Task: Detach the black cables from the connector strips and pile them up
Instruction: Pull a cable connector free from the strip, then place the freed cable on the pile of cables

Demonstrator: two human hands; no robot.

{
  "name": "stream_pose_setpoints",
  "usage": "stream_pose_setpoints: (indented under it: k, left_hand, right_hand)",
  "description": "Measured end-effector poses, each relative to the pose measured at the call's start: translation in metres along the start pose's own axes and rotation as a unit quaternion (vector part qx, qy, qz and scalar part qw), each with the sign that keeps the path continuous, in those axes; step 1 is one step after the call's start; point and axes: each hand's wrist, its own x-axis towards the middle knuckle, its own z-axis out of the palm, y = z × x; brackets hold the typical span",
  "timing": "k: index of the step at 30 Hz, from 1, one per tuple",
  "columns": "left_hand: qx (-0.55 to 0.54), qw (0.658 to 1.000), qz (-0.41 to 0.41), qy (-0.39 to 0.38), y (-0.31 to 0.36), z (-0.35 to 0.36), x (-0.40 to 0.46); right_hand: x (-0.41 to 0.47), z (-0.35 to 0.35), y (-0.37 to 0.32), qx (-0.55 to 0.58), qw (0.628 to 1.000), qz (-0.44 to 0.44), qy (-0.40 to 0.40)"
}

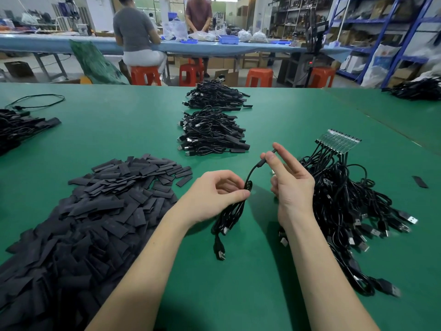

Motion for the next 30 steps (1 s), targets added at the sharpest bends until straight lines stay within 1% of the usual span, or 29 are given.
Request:
stream_pose_setpoints:
  k: [2, 4, 8, 10, 12, 14, 16, 18, 19, 21, 25, 27, 28, 29, 30]
  left_hand:
    - [0.001, 1.000, 0.003, 0.004, 0.002, -0.001, -0.001]
    - [-0.012, 1.000, 0.011, 0.021, 0.004, -0.001, -0.001]
    - [-0.069, 0.996, 0.005, 0.057, 0.008, 0.003, 0.002]
    - [-0.061, 0.996, -0.006, 0.067, 0.008, 0.007, 0.004]
    - [-0.049, 0.996, -0.009, 0.069, 0.009, 0.010, 0.008]
    - [-0.019, 0.998, 0.002, 0.066, 0.015, 0.008, 0.016]
    - [0.044, 0.996, 0.024, 0.067, 0.023, 0.002, 0.030]
    - [0.125, 0.987, 0.038, 0.090, 0.030, -0.008, 0.050]
    - [0.174, 0.978, 0.043, 0.107, 0.033, -0.013, 0.062]
    - [0.279, 0.949, 0.046, 0.142, 0.039, -0.025, 0.088]
    - [0.472, 0.857, 0.064, 0.198, 0.040, -0.049, 0.134]
    - [0.554, 0.810, 0.064, 0.183, 0.033, -0.057, 0.151]
    - [0.580, 0.795, 0.053, 0.169, 0.027, -0.059, 0.157]
    - [0.591, 0.791, 0.043, 0.153, 0.020, -0.059, 0.160]
    - [0.588, 0.796, 0.038, 0.139, 0.012, -0.059, 0.161]
  right_hand:
    - [0.001, -0.003, -0.003, -0.022, 0.999, -0.002, -0.035]
    - [0.002, -0.005, -0.005, -0.036, 0.997, 0.015, -0.061]
    - [0.003, -0.004, -0.006, -0.054, 0.994, 0.074, -0.059]
    - [0.002, -0.003, -0.005, -0.082, 0.990, 0.097, -0.060]
    - [0.002, -0.002, -0.003, -0.104, 0.987, 0.101, -0.067]
    - [0.002, 0.001, -0.001, -0.111, 0.987, 0.096, -0.061]
    - [0.002, 0.002, 0.000, -0.104, 0.989, 0.092, -0.044]
    - [0.002, 0.002, 0.001, -0.102, 0.990, 0.092, -0.041]
    - [0.001, 0.002, 0.002, -0.104, 0.989, 0.093, -0.043]
    - [0.001, 0.002, 0.003, -0.114, 0.988, 0.093, -0.052]
    - [-0.001, 0.004, 0.009, -0.155, 0.980, 0.094, -0.083]
    - [-0.001, 0.005, 0.012, -0.176, 0.976, 0.089, -0.095]
    - [-0.002, 0.005, 0.013, -0.186, 0.974, 0.085, -0.099]
    - [-0.002, 0.006, 0.014, -0.194, 0.972, 0.082, -0.103]
    - [-0.002, 0.006, 0.014, -0.199, 0.971, 0.079, -0.105]
